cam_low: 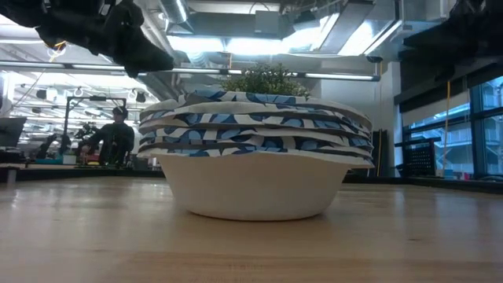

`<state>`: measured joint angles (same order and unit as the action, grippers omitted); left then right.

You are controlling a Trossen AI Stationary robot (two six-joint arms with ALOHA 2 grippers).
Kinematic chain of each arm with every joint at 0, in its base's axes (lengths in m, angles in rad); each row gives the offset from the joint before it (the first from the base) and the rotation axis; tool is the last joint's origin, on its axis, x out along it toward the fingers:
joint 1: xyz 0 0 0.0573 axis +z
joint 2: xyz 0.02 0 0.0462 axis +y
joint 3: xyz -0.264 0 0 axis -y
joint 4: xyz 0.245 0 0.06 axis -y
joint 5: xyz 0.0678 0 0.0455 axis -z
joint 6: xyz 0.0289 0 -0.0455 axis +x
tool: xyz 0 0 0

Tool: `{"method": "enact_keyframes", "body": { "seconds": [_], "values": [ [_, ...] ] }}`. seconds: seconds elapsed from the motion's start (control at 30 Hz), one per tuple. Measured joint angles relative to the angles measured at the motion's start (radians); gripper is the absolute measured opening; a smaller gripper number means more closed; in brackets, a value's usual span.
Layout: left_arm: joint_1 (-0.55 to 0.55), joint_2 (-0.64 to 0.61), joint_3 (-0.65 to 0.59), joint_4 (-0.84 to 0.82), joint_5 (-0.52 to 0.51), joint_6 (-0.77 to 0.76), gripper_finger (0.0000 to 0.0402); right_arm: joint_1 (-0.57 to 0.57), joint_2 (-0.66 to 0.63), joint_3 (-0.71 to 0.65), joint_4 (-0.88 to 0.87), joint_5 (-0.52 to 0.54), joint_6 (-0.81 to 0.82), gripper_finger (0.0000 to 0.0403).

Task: Nest bowls inside each other
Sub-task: Return to Home Position

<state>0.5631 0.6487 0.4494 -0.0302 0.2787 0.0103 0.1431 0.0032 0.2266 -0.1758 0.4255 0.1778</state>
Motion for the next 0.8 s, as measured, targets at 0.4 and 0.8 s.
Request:
{"method": "enact_keyframes", "body": {
  "seconds": [0.4, 0.8],
  "values": [
    [0.027, 0.0, -0.139, 0.184, 0.037, -0.034, 0.0128, -0.065, 0.0, -0.071, 0.104, 0.0, -0.001, 0.017],
    [0.027, -0.001, -0.231, 0.294, -0.036, -0.019, 0.0128, -0.069, 0.0, -0.071, 0.103, 0.001, -0.085, 0.017]
  ]
}}
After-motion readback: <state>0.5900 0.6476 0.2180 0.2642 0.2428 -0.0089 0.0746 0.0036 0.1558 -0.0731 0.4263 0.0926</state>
